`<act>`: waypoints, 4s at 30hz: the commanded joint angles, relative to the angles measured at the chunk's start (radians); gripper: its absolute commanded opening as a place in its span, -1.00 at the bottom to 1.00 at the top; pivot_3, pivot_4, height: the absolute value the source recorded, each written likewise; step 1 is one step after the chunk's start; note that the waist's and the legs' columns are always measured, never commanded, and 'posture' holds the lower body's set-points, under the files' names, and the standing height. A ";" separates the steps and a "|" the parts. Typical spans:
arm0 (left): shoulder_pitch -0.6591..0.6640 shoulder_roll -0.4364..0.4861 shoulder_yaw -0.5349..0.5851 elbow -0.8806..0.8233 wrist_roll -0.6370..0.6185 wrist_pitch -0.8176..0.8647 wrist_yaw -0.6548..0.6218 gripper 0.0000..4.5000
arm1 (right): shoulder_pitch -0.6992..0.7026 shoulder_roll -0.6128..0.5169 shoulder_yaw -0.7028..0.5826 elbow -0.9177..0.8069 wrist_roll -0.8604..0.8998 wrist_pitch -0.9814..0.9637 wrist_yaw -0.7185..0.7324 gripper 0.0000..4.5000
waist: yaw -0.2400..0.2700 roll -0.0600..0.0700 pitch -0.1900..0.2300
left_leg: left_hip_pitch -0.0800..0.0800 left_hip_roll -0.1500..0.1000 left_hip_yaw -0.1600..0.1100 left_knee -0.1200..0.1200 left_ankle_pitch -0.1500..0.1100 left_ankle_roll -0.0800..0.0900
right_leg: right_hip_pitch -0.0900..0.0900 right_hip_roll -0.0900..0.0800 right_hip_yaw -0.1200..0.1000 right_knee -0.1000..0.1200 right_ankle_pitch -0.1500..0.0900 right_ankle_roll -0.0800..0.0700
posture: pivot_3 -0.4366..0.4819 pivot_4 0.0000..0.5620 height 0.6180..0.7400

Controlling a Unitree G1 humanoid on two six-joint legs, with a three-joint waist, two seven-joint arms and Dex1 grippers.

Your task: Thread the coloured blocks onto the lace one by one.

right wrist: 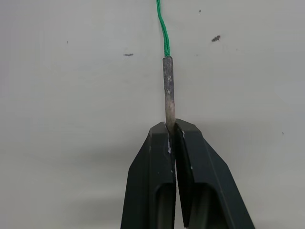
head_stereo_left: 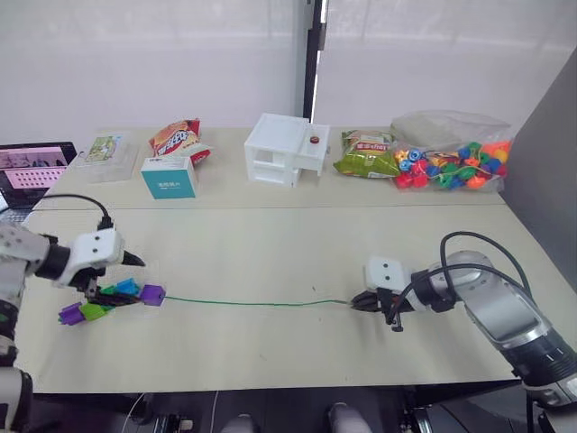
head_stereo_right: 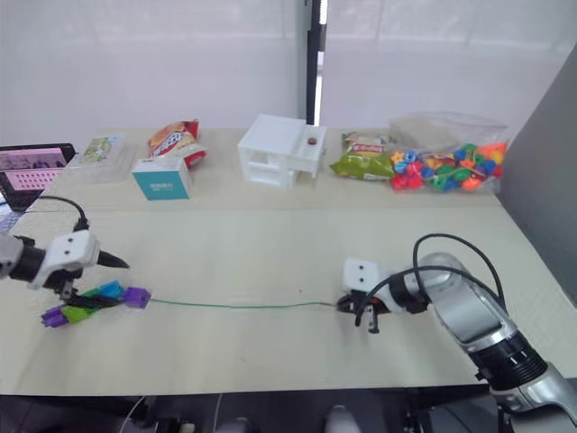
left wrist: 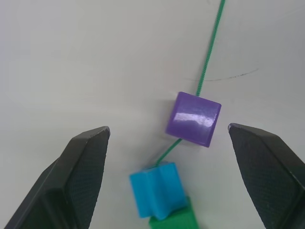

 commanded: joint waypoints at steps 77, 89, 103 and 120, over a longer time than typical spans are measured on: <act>0.072 -0.030 -0.122 -0.253 0.251 0.064 0.092 0.12 | 0.016 -0.054 -0.103 0.241 -0.028 -0.171 0.012 -0.14 | -0.004 0.000 0.000 | 0.005 0.000 0.000 0.001 0.000 0.000 | 0.003 0.001 0.001 0.009 0.000 0.000 | -0.05 -0.47 1.00; -0.002 0.056 0.068 -0.146 0.091 0.127 0.092 1.00 | 0.035 -0.140 -0.265 0.114 0.176 0.003 0.088 0.97 | -0.005 0.000 0.000 | -0.002 0.000 -0.001 0.003 0.000 0.000 | -0.003 0.000 0.000 0.010 0.000 0.000 | -0.05 -0.47 1.00; 0.331 0.047 0.641 -0.110 -0.349 0.485 0.178 1.00 | -0.036 -0.090 -0.523 0.357 0.396 0.061 0.058 0.97 | -0.009 0.000 0.001 | -0.001 0.000 -0.001 0.003 0.000 0.000 | -0.003 0.000 0.000 0.010 0.000 0.000 | -0.05 -0.47 1.00; 0.716 -0.057 0.928 0.186 -0.340 0.117 0.523 1.00 | 0.057 0.016 -0.629 0.686 0.306 -0.300 -0.100 0.97 | 0.001 0.000 0.001 | 0.002 0.000 0.004 -0.001 0.000 -0.001 | -0.003 -0.002 0.002 0.008 0.000 -0.001 | -0.05 -0.47 1.00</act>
